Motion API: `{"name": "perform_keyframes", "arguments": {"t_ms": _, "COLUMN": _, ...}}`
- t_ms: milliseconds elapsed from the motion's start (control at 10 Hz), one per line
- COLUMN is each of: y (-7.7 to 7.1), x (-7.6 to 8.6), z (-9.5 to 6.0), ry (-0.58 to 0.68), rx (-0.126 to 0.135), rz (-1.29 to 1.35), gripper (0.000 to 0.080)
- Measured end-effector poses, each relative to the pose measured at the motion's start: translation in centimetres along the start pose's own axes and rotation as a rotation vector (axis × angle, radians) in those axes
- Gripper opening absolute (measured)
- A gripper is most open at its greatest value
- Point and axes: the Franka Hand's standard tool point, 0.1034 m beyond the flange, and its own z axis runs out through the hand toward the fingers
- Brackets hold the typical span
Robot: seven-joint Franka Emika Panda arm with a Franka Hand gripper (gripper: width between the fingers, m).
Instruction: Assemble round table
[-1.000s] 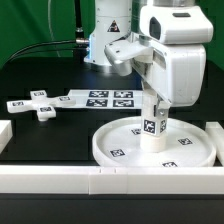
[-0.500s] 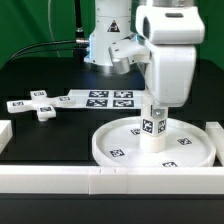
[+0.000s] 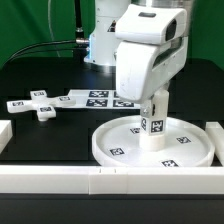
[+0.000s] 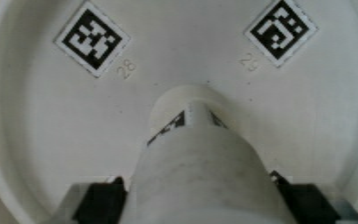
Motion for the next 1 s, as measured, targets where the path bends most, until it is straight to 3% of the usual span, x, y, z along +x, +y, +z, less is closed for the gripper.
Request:
{"name": "perform_keyframes", "arguments": {"t_ms": 300, "y": -0.03, "x": 0.03, "z": 0.02, "ry": 0.0, "rx": 0.001, "rz": 0.165, "gripper": 0.0406}}
{"name": "perform_keyframes", "arguments": {"t_ms": 800, "y": -0.59, "x": -0.07, "z": 0.1, "ry": -0.004, "rx": 0.031, "rz": 0.768, "gripper": 0.0406}}
{"name": "perform_keyframes", "arguments": {"t_ms": 1000, "y": -0.6, "x": -0.08, "z": 0.09, "ry": -0.001, "rx": 0.029, "rz": 0.852, "gripper": 0.0406}}
